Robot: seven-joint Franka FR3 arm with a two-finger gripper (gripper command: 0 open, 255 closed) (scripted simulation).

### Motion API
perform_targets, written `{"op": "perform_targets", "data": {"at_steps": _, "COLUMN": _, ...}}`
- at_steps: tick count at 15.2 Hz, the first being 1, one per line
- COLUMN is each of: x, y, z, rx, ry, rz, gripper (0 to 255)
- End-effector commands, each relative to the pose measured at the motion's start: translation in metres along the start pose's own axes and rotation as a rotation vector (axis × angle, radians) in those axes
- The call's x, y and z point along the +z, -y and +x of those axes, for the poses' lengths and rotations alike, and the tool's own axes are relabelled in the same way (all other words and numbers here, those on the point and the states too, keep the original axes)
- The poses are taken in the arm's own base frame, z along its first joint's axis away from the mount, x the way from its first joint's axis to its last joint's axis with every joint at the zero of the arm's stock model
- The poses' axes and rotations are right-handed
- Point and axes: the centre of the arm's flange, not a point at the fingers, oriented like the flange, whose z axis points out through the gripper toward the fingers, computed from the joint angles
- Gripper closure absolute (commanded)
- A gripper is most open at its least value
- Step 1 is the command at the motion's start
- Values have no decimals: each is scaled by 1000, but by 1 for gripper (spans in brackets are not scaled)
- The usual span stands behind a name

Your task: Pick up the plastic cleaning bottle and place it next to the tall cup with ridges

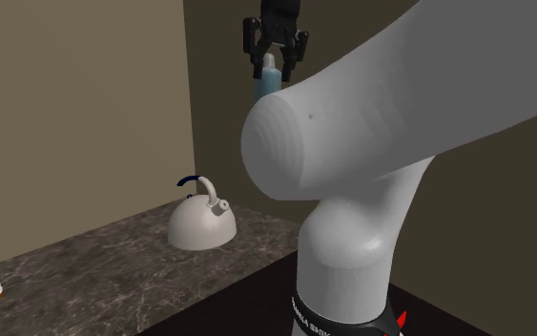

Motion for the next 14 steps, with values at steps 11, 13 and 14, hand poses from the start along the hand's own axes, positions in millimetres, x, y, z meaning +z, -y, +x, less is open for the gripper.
{"op": "perform_targets", "data": {"at_steps": 11, "x": -63, "y": 4, "z": 9, "rx": 0, "ry": 0, "rz": 0, "gripper": 255}}
{"op": "perform_targets", "data": {"at_steps": 13, "x": -74, "y": 4, "z": 11, "rx": 0, "ry": 0, "rz": 0, "gripper": 255}}
{"op": "perform_targets", "data": {"at_steps": 14, "x": -79, "y": 5, "z": 12, "rx": 0, "ry": 0, "rz": 0, "gripper": 255}}
